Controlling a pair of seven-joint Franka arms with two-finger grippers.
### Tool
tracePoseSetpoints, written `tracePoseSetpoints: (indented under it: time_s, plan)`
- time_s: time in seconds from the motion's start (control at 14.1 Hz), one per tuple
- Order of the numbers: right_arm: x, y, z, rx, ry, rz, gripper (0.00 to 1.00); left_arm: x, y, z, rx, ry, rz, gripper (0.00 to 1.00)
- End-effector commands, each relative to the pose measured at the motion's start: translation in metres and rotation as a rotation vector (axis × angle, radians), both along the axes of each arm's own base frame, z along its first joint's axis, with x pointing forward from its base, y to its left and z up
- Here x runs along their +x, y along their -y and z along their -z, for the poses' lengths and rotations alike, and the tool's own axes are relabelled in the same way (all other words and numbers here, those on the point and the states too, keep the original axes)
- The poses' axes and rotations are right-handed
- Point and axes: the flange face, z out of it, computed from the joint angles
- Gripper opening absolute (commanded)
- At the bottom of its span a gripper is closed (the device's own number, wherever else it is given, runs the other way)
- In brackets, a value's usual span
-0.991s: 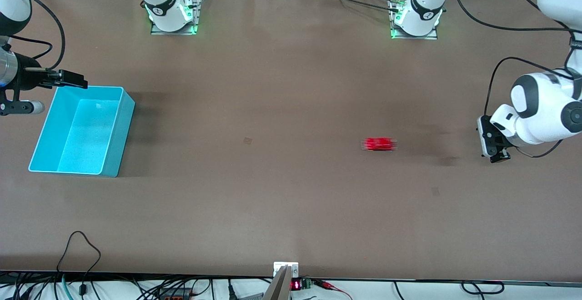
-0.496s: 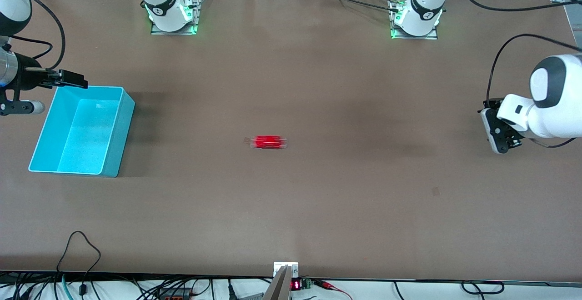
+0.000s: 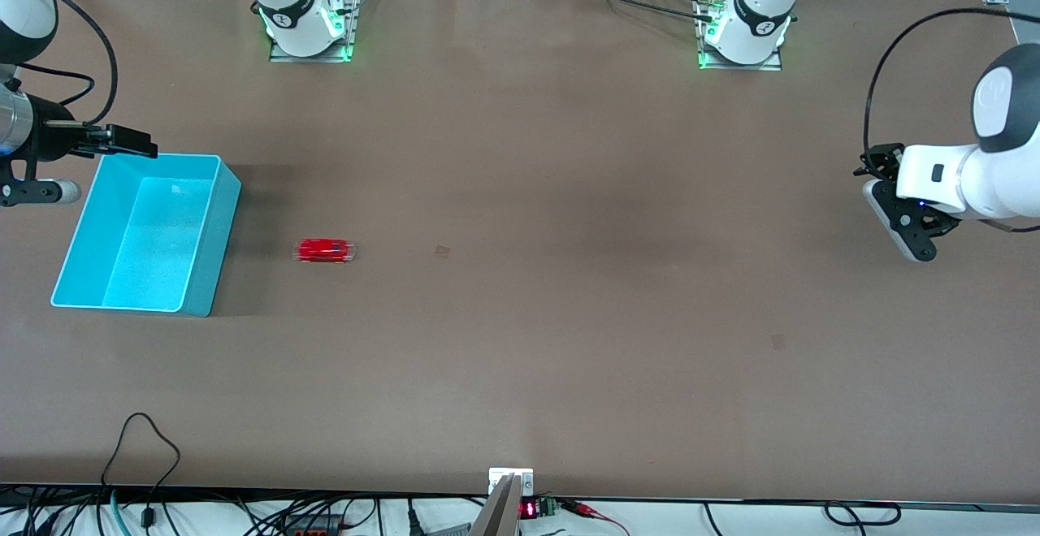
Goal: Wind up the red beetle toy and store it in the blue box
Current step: 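Withdraw the left gripper while the right gripper reaches the rolling car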
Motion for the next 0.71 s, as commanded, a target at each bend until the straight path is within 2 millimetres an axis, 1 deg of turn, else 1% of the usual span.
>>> tracePoseSetpoints:
  time_s: [0.0, 0.07, 0.28, 0.42, 0.5, 0.57, 0.64]
  plan:
    - [-0.001, -0.003, -0.004, 0.027, 0.003, -0.031, 1.00, 0.003, 0.011, -0.039, 0.051, 0.040, -0.147, 1.00]
    - [-0.002, -0.004, -0.005, 0.053, 0.004, -0.037, 1.00, 0.004, 0.014, -0.054, 0.068, 0.063, -0.204, 1.00]
    - [-0.001, -0.006, -0.005, 0.081, 0.007, -0.033, 1.00, -0.008, 0.031, -0.087, 0.119, 0.049, -0.319, 1.00]
    - [0.000, -0.009, -0.002, 0.097, 0.010, -0.037, 1.00, -0.009, 0.040, -0.110, 0.141, 0.074, -0.395, 1.00]
    - [-0.001, -0.011, 0.002, 0.102, 0.003, -0.054, 1.00, -0.008, 0.041, -0.115, 0.150, 0.086, -0.432, 1.00]
    - [0.000, -0.013, 0.004, 0.108, 0.002, -0.079, 1.00, -0.009, 0.051, -0.116, 0.161, 0.093, -0.441, 1.00]
    - [0.000, -0.015, 0.011, 0.111, -0.012, -0.098, 1.00, -0.009, 0.061, -0.114, 0.180, 0.095, -0.461, 1.00]
